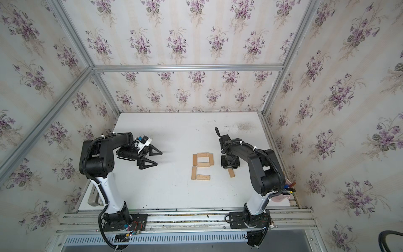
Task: Assemble the number 8 with building blocks
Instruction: Assemble the building block at the center of the board.
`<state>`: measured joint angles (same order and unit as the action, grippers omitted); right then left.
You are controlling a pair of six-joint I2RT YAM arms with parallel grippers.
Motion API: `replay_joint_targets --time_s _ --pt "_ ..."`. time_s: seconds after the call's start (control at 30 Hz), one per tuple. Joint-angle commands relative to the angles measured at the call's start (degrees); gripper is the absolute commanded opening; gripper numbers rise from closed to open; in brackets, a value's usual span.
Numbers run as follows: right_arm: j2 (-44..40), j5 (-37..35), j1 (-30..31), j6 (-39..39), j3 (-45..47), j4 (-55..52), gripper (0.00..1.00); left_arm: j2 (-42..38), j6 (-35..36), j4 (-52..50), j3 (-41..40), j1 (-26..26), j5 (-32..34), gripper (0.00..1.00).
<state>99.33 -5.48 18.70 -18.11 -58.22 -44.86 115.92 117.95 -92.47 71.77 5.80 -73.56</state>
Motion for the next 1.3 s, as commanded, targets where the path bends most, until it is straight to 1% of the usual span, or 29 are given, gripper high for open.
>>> replay_joint_targets --time_s 0.0,0.2,0.43,0.67,0.77,0.87,1.0,1.27 --pt "0.18 -0.49 -0.11 -1.19 0.92 -3.74 0.39 -0.08 21.88 -9.75 0.13 0.08 -0.33 0.99" --pt "-1.21 -0.46 -0.07 -2.3 2.19 -4.67 0.4 -0.07 21.91 -9.75 0.14 0.03 -0.31 1.0" --pt "-3.99 1.22 -0.07 -3.82 6.11 -2.83 0.29 -0.08 21.88 -9.81 0.17 0.07 -0.32 1.0" --pt "-5.52 1.7 0.41 -4.3 6.37 -1.02 0.25 -0.08 21.88 -9.75 0.13 0.03 -0.24 0.99" --pt "-5.47 2.02 2.44 -4.62 5.71 -0.93 0.25 -0.12 21.87 -9.79 0.17 0.06 -0.32 1.0" --pt "-5.16 3.09 5.83 -5.96 5.0 -0.93 0.26 -0.08 21.9 -9.75 0.13 0.06 -0.29 1.0" --pt "-5.07 4.48 9.26 -9.43 5.25 0.32 0.26 -0.03 21.91 -9.8 0.13 0.07 -0.29 1.0" --pt "-3.37 4.03 11.7 -11.9 3.16 3.45 0.29 -0.04 21.9 -9.78 0.13 0.03 -0.28 1.0"
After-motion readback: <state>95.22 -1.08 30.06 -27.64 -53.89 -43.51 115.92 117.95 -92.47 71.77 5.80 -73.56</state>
